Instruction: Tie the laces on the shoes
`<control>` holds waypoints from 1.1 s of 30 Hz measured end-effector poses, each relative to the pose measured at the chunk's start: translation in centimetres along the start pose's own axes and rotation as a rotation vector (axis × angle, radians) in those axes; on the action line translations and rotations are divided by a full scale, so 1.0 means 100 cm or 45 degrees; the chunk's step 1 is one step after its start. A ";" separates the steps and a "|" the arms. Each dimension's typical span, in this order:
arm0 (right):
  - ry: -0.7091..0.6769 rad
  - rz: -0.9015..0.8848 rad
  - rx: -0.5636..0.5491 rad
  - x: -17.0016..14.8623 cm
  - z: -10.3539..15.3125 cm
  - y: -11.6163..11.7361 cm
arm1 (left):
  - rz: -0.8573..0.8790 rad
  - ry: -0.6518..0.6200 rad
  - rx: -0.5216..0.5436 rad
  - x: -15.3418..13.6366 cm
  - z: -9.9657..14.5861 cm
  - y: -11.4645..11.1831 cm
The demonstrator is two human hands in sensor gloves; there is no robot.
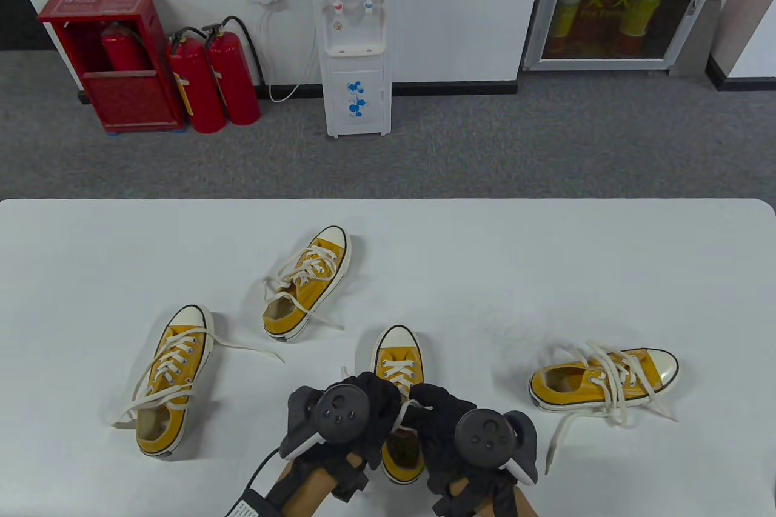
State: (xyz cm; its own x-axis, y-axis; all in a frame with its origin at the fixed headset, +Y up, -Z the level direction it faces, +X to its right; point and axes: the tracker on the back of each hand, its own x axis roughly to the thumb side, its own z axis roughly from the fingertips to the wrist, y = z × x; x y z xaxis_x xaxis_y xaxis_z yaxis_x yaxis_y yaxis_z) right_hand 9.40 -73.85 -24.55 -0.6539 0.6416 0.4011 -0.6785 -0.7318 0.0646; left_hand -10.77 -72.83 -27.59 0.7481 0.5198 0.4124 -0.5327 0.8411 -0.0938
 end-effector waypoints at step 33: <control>0.050 -0.069 0.012 -0.010 0.000 -0.008 | 0.042 0.155 -0.055 -0.023 -0.001 0.018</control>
State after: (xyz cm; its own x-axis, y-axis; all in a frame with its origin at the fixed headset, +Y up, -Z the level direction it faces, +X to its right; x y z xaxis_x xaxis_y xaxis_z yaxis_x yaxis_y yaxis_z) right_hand 10.60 -73.87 -24.95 -0.6291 0.6888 0.3603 -0.7100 -0.6978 0.0942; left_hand -13.42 -72.53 -28.81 0.7744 0.5595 0.2954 -0.5423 0.8275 -0.1459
